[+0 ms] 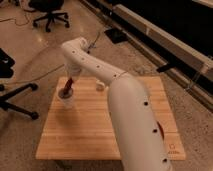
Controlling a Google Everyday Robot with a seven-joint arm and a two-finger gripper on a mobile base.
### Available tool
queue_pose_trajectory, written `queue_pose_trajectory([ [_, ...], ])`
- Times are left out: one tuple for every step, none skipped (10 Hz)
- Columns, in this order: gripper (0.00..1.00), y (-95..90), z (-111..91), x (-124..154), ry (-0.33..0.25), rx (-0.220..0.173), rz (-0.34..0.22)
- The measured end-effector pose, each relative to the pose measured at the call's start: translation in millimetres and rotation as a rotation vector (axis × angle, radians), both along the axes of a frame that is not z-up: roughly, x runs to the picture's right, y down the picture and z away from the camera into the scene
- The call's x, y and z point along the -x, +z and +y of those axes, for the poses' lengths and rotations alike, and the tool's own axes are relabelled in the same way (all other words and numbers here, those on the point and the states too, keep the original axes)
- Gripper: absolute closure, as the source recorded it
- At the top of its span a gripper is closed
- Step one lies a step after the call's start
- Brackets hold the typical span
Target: Place the pepper in the ceramic cup
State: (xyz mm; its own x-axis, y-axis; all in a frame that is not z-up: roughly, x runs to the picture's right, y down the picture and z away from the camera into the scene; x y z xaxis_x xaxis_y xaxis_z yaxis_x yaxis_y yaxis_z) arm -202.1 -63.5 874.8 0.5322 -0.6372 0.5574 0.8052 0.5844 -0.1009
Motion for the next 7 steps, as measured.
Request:
queue_pose_trajectory([
  [0.79,1.2,1.3,-0.5,0.000,0.001,0.000],
  [0.79,1.0,1.3,-0.4,0.001,0.000,0.000],
  [0.79,1.4,1.5,-0.3,0.002,-0.001,-0.001],
  [0.79,2.1,2.1,-0.3,0.002,-0.001,-0.001],
  [0.79,2.6,2.5,-0.3,0.003,-0.001,-0.001],
  [0.79,3.2,2.8,-0.8,0.004,-0.001,-0.001],
  [0.79,4.0,3.6,-0.8,0.004,-0.001,-0.001],
])
